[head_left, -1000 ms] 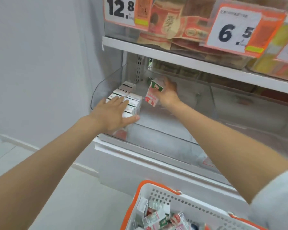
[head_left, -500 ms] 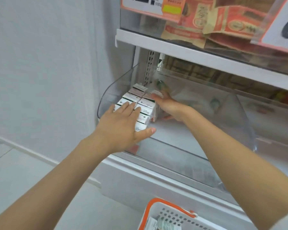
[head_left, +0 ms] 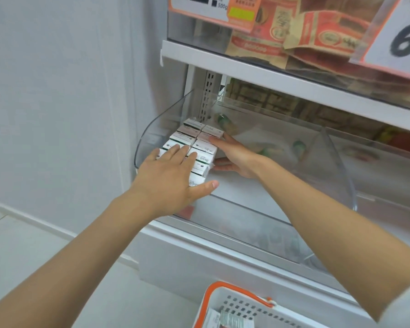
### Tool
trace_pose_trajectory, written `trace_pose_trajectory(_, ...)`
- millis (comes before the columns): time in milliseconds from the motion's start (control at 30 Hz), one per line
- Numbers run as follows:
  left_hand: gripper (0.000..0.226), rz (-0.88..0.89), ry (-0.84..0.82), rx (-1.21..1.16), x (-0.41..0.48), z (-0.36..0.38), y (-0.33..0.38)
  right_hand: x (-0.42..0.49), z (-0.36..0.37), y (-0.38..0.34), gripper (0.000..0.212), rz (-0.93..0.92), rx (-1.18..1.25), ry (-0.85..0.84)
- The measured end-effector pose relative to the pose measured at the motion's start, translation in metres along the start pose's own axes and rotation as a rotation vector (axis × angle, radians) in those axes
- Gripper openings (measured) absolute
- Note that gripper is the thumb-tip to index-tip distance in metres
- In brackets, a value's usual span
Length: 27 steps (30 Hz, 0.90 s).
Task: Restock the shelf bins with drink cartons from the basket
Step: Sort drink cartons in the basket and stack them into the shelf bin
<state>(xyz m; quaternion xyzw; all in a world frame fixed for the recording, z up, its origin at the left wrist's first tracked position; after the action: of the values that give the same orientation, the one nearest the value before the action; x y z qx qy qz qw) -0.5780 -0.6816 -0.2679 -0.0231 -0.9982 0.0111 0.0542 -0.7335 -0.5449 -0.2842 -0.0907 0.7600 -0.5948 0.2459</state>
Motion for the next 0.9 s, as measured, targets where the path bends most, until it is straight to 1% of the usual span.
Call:
trace_pose_trajectory(67,0.117,-0.006,-0.024,-0.01,0.0,-0.002,0.0,-0.01,-0.002,-0.001,0.072,0.013,-0.028,0.054)
trace_pose_trajectory(100,0.116,-0.008,-0.052,-0.015,0.0,-0.003,0.0,-0.018,-0.004,-0.002,0.077,0.018,-0.073,0.09)
trace_pose_trajectory(133,0.113,-0.009,-0.075,-0.022,0.0,-0.004,0.0,-0.028,-0.007,-0.004,0.077,-0.003,-0.147,0.126)
trace_pose_trajectory(167,0.108,-0.013,-0.079,-0.026,0.0,-0.006,0.0,-0.039,-0.011,-0.004,0.074,-0.053,-0.234,0.163)
trace_pose_trajectory(233,0.092,-0.034,-0.021,-0.037,-0.004,-0.009,0.002,-0.07,-0.023,-0.005,0.062,-0.197,-0.405,0.23)
trace_pose_trajectory(333,0.065,-0.107,0.202,-0.058,-0.02,-0.02,0.02,-0.13,-0.039,-0.004,0.041,-0.407,-0.61,0.329)
trace_pose_trajectory(400,0.044,-0.135,0.329,-0.093,-0.039,-0.029,0.047,-0.177,-0.045,0.002,0.027,-0.542,-0.669,0.402)
trace_pose_trajectory(467,0.032,-0.103,0.342,-0.177,-0.067,-0.031,0.086,-0.225,-0.047,0.017,0.02,-0.652,-0.659,0.442)
trace_pose_trajectory(533,0.03,-0.019,0.262,-0.244,-0.095,-0.016,0.13,-0.266,-0.049,0.047,0.017,-0.675,-0.613,0.459)
trace_pose_trajectory(600,0.031,0.029,0.096,-0.317,-0.123,0.011,0.169,-0.298,-0.057,0.091,0.017,-0.558,-0.556,0.425)
trace_pose_trajectory(700,0.033,0.06,-0.169,-0.41,-0.158,0.058,0.212,-0.337,-0.083,0.176,0.016,-0.18,-0.457,0.334)
trace_pose_trajectory(800,0.031,0.043,-0.338,-0.484,-0.188,0.103,0.234,-0.374,-0.114,0.269,0.015,0.115,-0.471,0.227)
trace_pose_trajectory(867,0.028,0.004,-0.451,-0.562,-0.204,0.129,0.24,-0.398,-0.13,0.319,0.019,0.254,-0.503,0.175)
trace_pose_trajectory(900,0.028,0.003,-0.497,-0.561,-0.209,0.14,0.242,-0.407,-0.135,0.338,0.022,0.31,-0.511,0.143)
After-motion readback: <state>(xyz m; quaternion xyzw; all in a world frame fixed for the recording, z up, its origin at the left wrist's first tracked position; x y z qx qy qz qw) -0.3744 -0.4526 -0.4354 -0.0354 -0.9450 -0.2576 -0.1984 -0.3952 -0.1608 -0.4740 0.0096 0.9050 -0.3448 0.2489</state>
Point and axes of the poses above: each hand's wrist, its own x-axis towards the middle knuckle, its own z-axis out of the palm, y = z × x, the point moved 2 cm from there along x, towards the middle knuckle, and after that the axes turned 6 degrees about x, right-handed, at the moved point
